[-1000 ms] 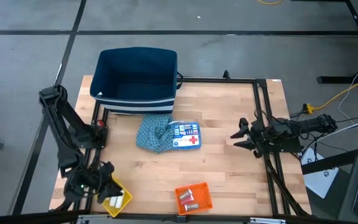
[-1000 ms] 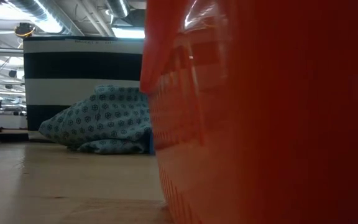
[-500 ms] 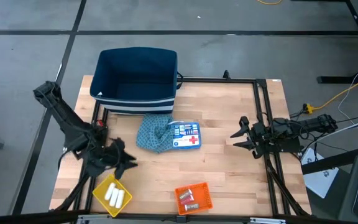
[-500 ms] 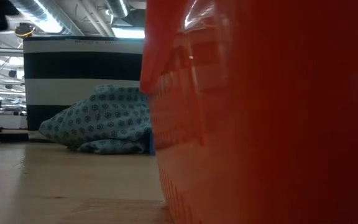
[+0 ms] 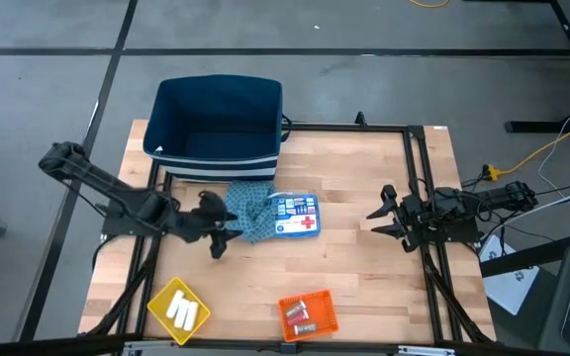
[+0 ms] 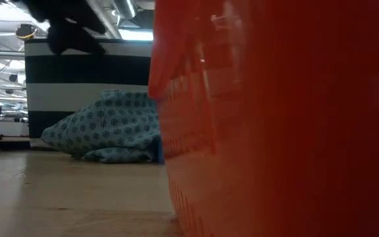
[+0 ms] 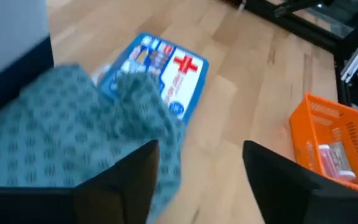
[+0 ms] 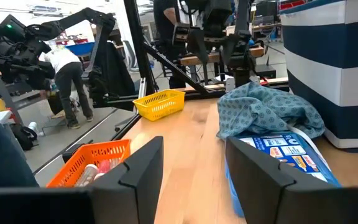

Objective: Pick & Place Medicine items
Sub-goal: Put the blue patient gown into the blue and white bin

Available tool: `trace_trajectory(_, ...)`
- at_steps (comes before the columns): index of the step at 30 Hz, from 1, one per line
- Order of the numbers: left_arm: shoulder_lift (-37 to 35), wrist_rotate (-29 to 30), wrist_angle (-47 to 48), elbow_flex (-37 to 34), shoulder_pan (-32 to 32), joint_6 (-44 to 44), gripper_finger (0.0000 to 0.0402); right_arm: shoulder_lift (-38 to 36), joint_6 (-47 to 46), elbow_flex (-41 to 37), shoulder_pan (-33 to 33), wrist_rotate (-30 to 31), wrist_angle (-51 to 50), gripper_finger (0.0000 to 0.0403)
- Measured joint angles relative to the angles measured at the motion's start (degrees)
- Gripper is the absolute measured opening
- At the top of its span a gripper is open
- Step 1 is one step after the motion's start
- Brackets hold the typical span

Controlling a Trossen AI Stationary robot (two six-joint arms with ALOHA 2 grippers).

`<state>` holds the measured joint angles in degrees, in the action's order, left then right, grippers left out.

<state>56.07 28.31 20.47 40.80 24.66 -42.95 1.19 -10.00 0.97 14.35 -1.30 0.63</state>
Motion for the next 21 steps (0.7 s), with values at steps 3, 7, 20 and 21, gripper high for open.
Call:
trace_trajectory(3, 0.75, -2.87, -0.88, 0.00, -3.66, 3.43, 0.0265, 0.00, 0.01, 0.00, 0.00, 0.00, 0.00, 0.0176)
trace_trajectory(7, 2.77, -7.83, -0.52, 0.00, -7.50, 8.49, 0.0297, 0.00, 0.02, 0.00, 0.00, 0.00, 0.00, 0.0176)
trace_trajectory(20, 16.97, -18.87, 3.49, 0.00, -15.76, 24.44, 0.0303, 0.02, 0.02, 0.00, 0.00, 0.00, 0.00, 0.0176)
trace_trajectory(21, 18.33, -19.16, 3.42, 0.00, -16.29, 25.91, 0.0304, 0.02, 0.02, 0.00, 0.00, 0.00, 0.00, 0.0176)
